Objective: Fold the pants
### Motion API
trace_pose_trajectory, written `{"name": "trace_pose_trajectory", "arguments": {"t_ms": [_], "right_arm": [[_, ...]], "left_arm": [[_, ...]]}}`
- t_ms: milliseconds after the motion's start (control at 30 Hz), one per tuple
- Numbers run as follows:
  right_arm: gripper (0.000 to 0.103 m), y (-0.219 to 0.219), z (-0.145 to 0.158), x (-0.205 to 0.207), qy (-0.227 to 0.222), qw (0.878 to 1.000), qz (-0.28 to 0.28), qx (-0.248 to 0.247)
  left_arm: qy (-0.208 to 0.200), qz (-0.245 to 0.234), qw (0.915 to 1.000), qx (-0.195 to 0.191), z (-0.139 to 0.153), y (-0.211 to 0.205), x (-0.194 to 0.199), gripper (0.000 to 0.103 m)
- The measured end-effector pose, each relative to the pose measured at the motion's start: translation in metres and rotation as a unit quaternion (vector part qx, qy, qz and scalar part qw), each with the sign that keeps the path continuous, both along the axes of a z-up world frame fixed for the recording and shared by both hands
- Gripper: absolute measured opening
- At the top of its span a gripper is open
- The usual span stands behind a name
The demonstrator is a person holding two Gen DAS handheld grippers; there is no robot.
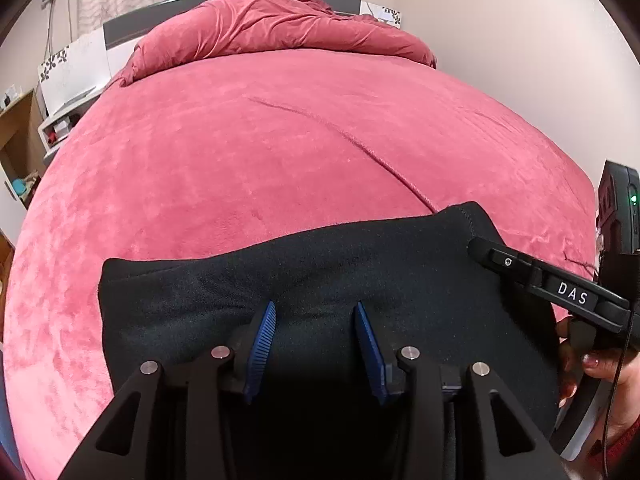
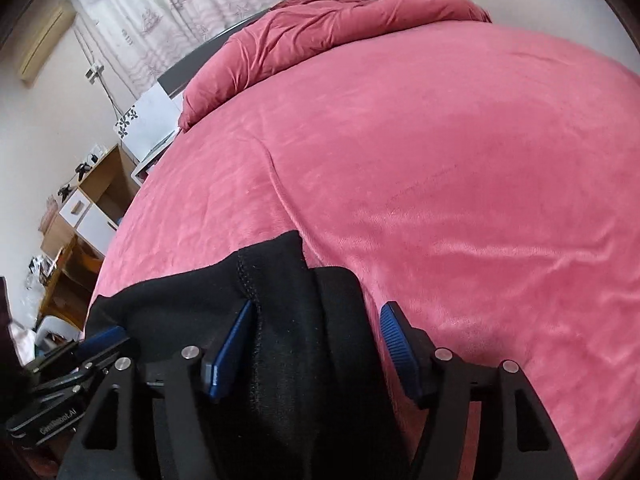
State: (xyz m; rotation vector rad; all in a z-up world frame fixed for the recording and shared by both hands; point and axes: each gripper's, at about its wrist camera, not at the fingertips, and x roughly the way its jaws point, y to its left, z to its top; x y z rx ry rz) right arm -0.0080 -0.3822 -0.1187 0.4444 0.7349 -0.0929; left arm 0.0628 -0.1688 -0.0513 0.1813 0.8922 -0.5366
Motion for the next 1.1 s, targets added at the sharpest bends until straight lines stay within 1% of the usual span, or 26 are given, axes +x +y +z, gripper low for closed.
{"name": "trace_pose_trajectory", "arguments": {"t_ms": [100,267,333,400,433,467,567,700,867,900,967,1100], "right_arm": [[0.065,0.010,0.017,-0.011,-0.016,0.999,-0.006,-0.028],[0.061,0.033,0.049,-0.048,-0.045,0.995,-0.017,-0.087],[0.061,0.041,0.060,-0.062,-0.055,0.993,-0.016,-0.103],[0.059,0.050,0.068,-0.076,-0.063,0.992,-0.008,-0.110],[0.055,0.056,0.071,-0.082,-0.062,0.992,-0.001,-0.111],[0.051,0.061,0.072,-0.086,-0.059,0.992,0.003,-0.112],[0.047,0.076,0.071,-0.097,-0.051,0.993,0.021,-0.104],[0.046,0.093,0.068,-0.104,-0.049,0.992,0.038,-0.111],[0.046,0.106,0.062,-0.109,-0.039,0.992,0.055,-0.105],[0.045,0.107,0.061,-0.110,-0.034,0.992,0.058,-0.105],[0.039,0.106,0.058,-0.109,-0.018,0.992,0.061,-0.112],[0.037,0.101,0.046,-0.113,0.018,0.989,0.056,-0.134]], "left_arm": [[-0.002,0.006,1.0000,0.001,0.002,0.002,0.000,0.042],[0.020,0.031,0.9990,-0.027,0.011,0.020,-0.015,0.042],[0.024,0.035,0.9986,-0.032,0.013,0.026,-0.019,0.042],[0.025,0.040,0.9983,-0.036,0.016,0.032,-0.026,0.042],[0.026,0.041,0.9981,-0.038,0.018,0.035,-0.031,0.042],[0.027,0.043,0.9980,-0.039,0.019,0.038,-0.036,0.042],[0.033,0.046,0.9975,-0.042,0.020,0.047,-0.048,0.042],[0.034,0.054,0.9970,-0.043,0.019,0.058,-0.062,0.042],[0.030,0.063,0.9968,-0.038,0.019,0.072,-0.083,0.042],[0.030,0.065,0.9967,-0.039,0.018,0.074,-0.087,0.042],[0.029,0.064,0.9968,-0.037,0.016,0.079,-0.095,0.042],[0.032,0.045,0.9980,-0.031,0.004,0.083,-0.113,0.042]]}}
